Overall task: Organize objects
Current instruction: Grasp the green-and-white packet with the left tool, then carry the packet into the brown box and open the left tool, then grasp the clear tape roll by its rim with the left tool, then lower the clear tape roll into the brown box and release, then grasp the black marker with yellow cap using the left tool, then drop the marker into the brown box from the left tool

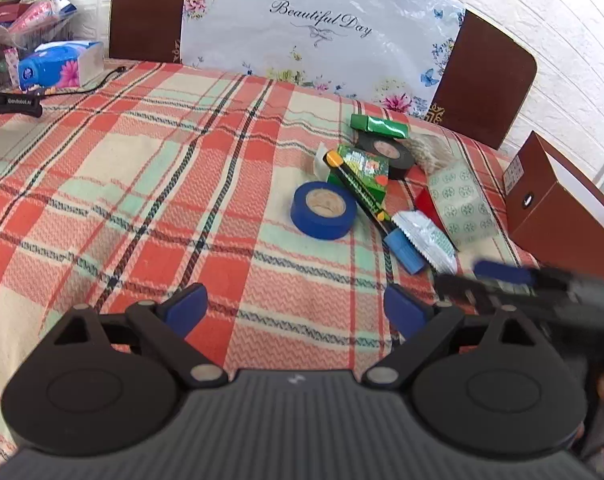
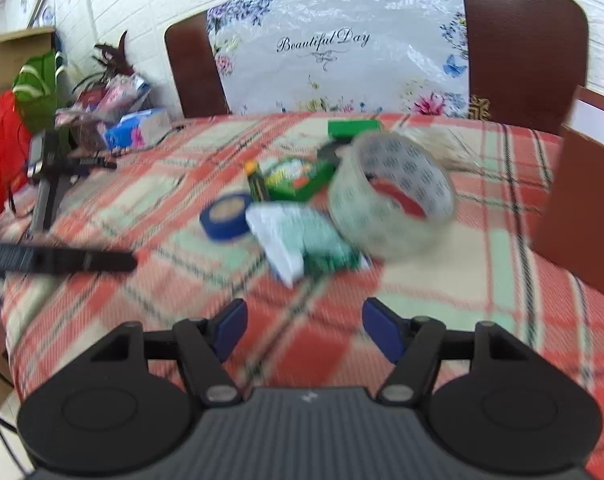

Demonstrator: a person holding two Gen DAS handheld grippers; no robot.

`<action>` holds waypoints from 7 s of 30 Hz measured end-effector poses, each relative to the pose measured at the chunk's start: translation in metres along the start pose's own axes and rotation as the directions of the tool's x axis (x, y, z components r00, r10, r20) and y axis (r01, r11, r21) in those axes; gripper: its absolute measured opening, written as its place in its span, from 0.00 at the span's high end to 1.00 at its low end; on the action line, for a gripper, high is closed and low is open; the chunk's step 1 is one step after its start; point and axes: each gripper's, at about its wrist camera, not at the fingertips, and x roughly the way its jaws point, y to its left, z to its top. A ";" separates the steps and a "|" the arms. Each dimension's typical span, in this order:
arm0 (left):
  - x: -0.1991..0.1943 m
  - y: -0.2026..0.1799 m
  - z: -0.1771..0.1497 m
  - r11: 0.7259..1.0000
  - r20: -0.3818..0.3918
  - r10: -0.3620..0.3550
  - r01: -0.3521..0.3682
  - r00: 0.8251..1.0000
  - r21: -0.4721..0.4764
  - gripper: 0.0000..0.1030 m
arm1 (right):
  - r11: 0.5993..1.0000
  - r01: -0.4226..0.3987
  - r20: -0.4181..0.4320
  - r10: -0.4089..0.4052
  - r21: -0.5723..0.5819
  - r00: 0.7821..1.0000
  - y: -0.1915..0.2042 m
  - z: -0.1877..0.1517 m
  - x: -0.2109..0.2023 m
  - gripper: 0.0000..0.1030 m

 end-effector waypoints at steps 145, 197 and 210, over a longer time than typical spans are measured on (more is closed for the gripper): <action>0.053 -0.227 0.061 0.883 0.111 -0.057 -0.002 0.992 0.469 0.54 | 0.864 0.476 0.399 -0.499 0.163 0.769 -0.121 -0.029 -0.119 0.10; 0.048 -0.171 0.054 0.903 -0.165 -0.354 0.382 0.921 0.198 0.83 | 0.920 -0.171 0.142 0.128 0.353 0.982 -0.060 -0.033 -0.058 0.81; 0.071 -0.335 0.110 0.781 -0.092 -0.453 0.445 0.887 0.439 0.82 | 0.920 0.123 0.389 -0.274 0.372 0.879 -0.170 0.023 -0.100 0.81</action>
